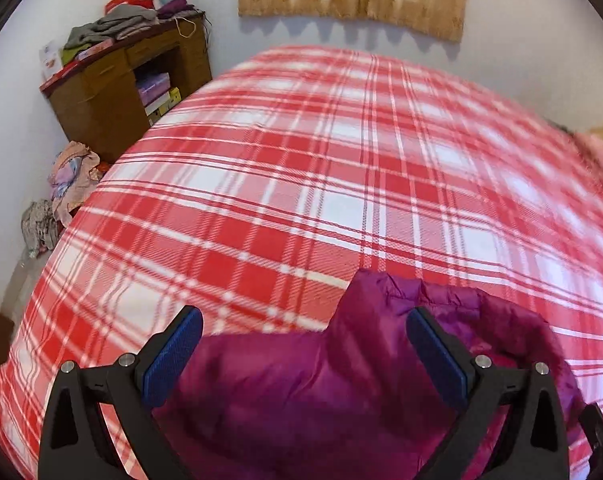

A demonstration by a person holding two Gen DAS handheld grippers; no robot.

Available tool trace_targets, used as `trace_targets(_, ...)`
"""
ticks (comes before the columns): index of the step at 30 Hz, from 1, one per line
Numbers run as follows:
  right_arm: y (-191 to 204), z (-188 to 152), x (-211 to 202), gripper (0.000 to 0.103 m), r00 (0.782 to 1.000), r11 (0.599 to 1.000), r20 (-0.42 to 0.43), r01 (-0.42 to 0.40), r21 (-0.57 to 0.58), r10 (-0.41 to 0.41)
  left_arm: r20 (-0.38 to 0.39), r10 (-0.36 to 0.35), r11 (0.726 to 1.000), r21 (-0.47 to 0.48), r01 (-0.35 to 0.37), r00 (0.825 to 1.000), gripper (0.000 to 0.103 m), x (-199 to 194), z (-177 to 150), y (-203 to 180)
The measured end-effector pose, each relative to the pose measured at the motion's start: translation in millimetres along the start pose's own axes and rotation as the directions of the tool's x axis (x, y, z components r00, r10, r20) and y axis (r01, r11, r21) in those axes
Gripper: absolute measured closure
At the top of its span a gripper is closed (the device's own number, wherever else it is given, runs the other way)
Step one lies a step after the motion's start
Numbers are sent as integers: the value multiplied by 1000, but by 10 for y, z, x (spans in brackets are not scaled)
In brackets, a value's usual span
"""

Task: Fold large clothes
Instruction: 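Grasp the hem with the left tool while the right tool holds it, lifting toward the collar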

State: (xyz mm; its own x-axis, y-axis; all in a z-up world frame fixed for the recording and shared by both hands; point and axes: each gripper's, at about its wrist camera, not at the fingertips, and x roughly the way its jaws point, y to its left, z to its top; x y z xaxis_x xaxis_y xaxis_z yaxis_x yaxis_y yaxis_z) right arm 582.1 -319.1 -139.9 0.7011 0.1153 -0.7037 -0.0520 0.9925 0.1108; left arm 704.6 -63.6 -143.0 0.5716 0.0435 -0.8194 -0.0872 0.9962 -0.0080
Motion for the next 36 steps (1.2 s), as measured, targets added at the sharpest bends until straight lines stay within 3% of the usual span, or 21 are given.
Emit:
trace_targets(2, 64, 69, 180, 14, 999, 999, -46, 13, -34, -15, -7, 5, 1000, 13, -5, 1000, 1, 153, 38, -85)
trace_targets(8, 105, 212, 516, 14, 997, 998, -65, 25, -64, -30, -14, 27, 995, 98, -26, 1000, 1, 388, 58, -303)
trace_targets(13, 107, 272, 670, 17, 997, 997, -74, 19, -69, -24, 0, -16, 991, 130, 16, 1000, 3, 444, 10, -307)
trace_targets(14, 129, 264, 708, 33, 996, 996, -87, 10, -89, -18, 4, -40, 989, 140, 39, 999, 9, 428, -28, -287)
trace_targets(15, 150, 252, 730, 49, 995, 994, -101, 8, -106, -19, 3, -60, 987, 150, 59, 998, 39, 418, -43, -285)
trace_targets(16, 171, 229, 754, 83, 992, 991, -121, 19, -129, -35, -15, -100, 980, 170, 101, 995, 82, 402, -69, -280)
trace_targets(17, 182, 213, 761, 90, 991, 988, -129, 22, -150, -42, -45, -153, 969, 187, 159, 987, 91, 382, -89, -263)
trace_targets(21, 180, 109, 514, 92, 997, 981, -56, 34, -193, -46, 82, -172, 959, 243, 148, 982, 93, -17, -213, -122)
trace_targets(25, 148, -33, 311, 93, 999, 979, 8, 48, -200, -47, 138, -209, 953, 250, 171, 968, 94, -273, -450, 46)
trace_targets(29, 162, -191, 348, 93, 998, 975, 2, 65, -213, -66, 145, -220, 950, 258, 178, 965, 94, -266, -733, 99)
trace_targets(33, 152, -342, 443, 93, 995, 970, -21, 91, -226, -98, 90, -187, 954, 255, 159, 978, 94, -15, -938, 99)
trace_targets(36, 151, -417, 487, 94, 993, 965, -40, 99, -242, -112, 96, -183, 955, 253, 154, 978, 94, 59, -995, 89)
